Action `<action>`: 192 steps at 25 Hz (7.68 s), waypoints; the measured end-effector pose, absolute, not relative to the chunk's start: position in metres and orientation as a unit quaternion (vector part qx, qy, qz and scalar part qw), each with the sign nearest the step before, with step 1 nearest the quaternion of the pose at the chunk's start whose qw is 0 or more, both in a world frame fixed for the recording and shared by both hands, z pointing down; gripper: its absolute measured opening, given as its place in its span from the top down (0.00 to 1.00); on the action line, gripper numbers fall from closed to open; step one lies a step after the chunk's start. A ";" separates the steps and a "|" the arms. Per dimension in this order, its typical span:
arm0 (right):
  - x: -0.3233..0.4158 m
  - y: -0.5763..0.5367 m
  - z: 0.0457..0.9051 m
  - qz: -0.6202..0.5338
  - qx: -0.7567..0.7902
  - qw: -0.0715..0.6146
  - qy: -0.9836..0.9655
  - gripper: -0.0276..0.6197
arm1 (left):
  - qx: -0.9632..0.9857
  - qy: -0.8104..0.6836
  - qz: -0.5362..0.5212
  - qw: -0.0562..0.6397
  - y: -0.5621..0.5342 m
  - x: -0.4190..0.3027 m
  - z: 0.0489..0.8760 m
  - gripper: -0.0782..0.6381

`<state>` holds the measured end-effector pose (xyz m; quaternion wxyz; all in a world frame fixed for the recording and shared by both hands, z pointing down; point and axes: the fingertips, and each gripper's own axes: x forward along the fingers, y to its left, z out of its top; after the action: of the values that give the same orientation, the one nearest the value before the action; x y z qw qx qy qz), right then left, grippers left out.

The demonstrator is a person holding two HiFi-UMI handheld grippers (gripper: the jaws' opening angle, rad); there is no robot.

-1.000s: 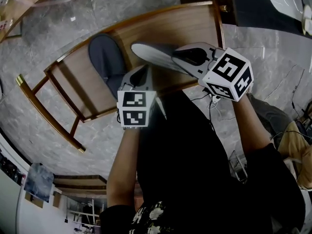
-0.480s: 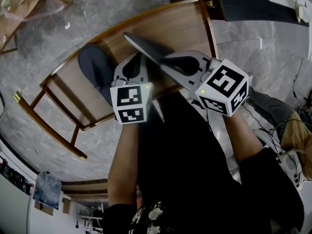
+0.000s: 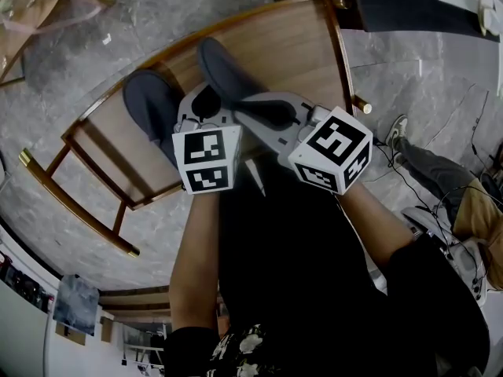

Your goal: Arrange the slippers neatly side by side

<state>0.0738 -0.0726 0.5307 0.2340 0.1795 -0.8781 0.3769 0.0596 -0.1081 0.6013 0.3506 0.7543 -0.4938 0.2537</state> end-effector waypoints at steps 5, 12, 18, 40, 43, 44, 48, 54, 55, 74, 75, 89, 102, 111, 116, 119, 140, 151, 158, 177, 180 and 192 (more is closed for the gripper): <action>0.069 -0.073 0.543 0.376 0.195 0.234 -0.875 0.94 | 0.745 -0.497 0.262 0.359 -0.087 0.054 0.604 0.89; 0.066 -0.081 0.561 0.375 0.217 0.234 -0.871 0.96 | 0.736 -0.498 0.270 0.371 -0.053 0.046 0.603 0.89; 0.068 -0.091 0.547 0.297 0.239 0.222 -0.897 0.96 | 0.741 -0.520 0.248 0.346 -0.046 0.030 0.584 0.89; 0.072 -0.098 0.570 0.123 0.320 0.322 -0.883 0.75 | 0.683 -0.591 0.285 0.321 -0.055 -0.083 0.601 0.73; 0.072 -0.098 0.573 0.135 0.326 0.322 -0.879 0.75 | 0.676 -0.605 0.280 0.315 -0.057 -0.086 0.595 0.85; 0.072 -0.098 0.573 0.138 0.328 0.323 -0.877 0.75 | 0.679 -0.607 0.273 0.311 -0.057 -0.087 0.590 0.85; 0.071 -0.098 0.576 0.138 0.337 0.330 -0.871 0.75 | 0.686 -0.608 0.272 0.292 -0.053 -0.095 0.581 0.85; 0.071 -0.097 0.589 0.145 0.345 0.346 -0.860 0.75 | 0.689 -0.599 0.265 0.308 -0.046 -0.104 0.595 0.84; 0.072 -0.097 0.591 0.144 0.347 0.349 -0.859 0.75 | 0.693 -0.596 0.264 0.309 -0.045 -0.102 0.596 0.84; 0.085 -0.124 0.554 0.376 0.464 0.179 -0.782 0.93 | 0.696 -0.584 0.252 0.332 -0.043 -0.095 0.612 0.76; 0.085 -0.127 0.550 0.387 0.476 0.160 -0.774 0.93 | 0.697 -0.583 0.252 0.333 -0.044 -0.095 0.612 0.77; 0.042 -0.093 0.585 0.495 0.511 0.094 -0.697 0.93 | 0.707 -0.568 0.237 0.349 -0.047 -0.088 0.610 0.77; 0.022 -0.083 0.600 0.482 0.492 0.120 -0.715 0.93 | 0.706 -0.564 0.227 0.363 -0.043 -0.087 0.612 0.77; 0.014 -0.083 0.604 0.462 0.470 0.143 -0.738 0.93 | 0.705 -0.569 0.213 0.366 -0.046 -0.085 0.610 0.77; 0.004 -0.080 0.598 0.449 0.421 0.142 -0.775 0.81 | 0.704 -0.569 0.214 0.367 -0.044 -0.083 0.608 0.72; -0.004 -0.077 0.588 0.428 0.386 0.147 -0.804 0.73 | 0.705 -0.572 0.201 0.368 -0.045 -0.081 0.601 0.68; 0.055 0.005 0.620 0.316 0.196 0.410 -0.833 0.96 | 0.656 -0.525 0.226 0.492 0.061 -0.057 0.622 0.71; 0.045 0.006 0.612 0.302 0.206 0.387 -0.847 0.96 | 0.662 -0.521 0.229 0.488 0.061 -0.057 0.619 0.73; 0.023 -0.013 0.513 0.292 0.225 0.234 -0.900 0.96 | 0.695 -0.556 0.190 0.413 0.038 -0.065 0.544 0.82; 0.018 -0.108 0.241 0.010 0.315 0.042 -0.948 0.96 | 0.705 -0.706 0.060 0.029 -0.025 -0.127 0.236 0.89; 0.024 -0.109 0.217 -0.005 0.315 0.024 -0.949 0.96 | 0.695 -0.717 0.053 0.003 -0.022 -0.131 0.215 0.89; 0.036 -0.115 0.209 -0.021 0.331 0.033 -0.943 0.96 | 0.700 -0.712 0.054 0.005 -0.030 -0.132 0.204 0.89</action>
<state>0.0361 -0.1148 0.2093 0.0333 0.3309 -0.9428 -0.0208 -0.1324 -0.0302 0.2043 0.0048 0.7002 -0.7118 0.0545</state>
